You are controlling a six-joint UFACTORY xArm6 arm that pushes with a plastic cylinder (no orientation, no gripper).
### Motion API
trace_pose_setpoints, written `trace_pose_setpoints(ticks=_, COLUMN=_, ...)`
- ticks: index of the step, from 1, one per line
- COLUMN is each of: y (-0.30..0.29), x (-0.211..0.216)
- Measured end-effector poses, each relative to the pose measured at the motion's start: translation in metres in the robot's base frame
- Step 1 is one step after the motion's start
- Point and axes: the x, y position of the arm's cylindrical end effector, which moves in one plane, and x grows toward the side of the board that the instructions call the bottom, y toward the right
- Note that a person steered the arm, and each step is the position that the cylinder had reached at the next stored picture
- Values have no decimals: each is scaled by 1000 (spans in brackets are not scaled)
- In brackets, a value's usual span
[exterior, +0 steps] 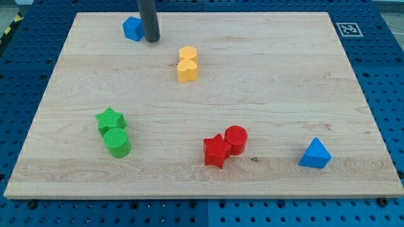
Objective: Slide the blue cube towards top left
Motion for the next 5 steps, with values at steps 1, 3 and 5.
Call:
trace_pose_setpoints(ticks=1, y=-32, x=-13)
trace_pose_setpoints(ticks=3, y=-55, x=-28)
trace_pose_setpoints(ticks=5, y=-28, x=-20)
